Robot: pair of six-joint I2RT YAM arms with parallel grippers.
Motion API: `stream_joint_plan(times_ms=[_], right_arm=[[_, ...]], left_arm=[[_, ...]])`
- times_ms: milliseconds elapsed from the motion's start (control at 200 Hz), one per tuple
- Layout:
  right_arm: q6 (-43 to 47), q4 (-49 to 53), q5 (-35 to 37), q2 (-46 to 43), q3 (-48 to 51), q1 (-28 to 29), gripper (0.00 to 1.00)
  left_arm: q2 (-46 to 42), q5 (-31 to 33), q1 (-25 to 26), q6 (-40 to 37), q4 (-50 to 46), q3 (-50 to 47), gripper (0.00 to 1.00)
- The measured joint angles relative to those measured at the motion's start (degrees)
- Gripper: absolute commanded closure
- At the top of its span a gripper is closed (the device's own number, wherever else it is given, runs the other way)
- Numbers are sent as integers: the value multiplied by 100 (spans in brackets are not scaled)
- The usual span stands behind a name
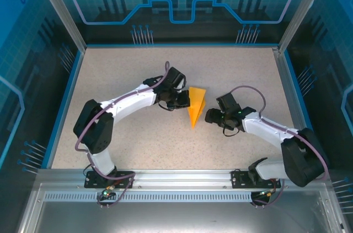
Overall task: Fold a paper plane with a square sheet of paper (pick it up from the middle)
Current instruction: Turn over a paper plane at the center of the table.
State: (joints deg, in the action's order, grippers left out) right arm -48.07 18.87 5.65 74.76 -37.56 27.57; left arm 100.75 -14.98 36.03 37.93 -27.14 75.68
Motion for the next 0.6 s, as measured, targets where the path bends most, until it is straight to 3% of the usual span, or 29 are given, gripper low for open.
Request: stream_joint_plan(times_ms=[295, 460, 600], right_arm=[[-190, -533, -291, -1093, 442, 2, 24], [-146, -756, -605, -909, 404, 83, 31], [-72, -817, -769, -319, 96, 339, 44]], left_arm=[[116, -988, -214, -76, 1119, -527, 98], [468, -1187, -247, -35, 1631, -785, 99], [627, -1217, -328, 22, 1917, -1084, 99]])
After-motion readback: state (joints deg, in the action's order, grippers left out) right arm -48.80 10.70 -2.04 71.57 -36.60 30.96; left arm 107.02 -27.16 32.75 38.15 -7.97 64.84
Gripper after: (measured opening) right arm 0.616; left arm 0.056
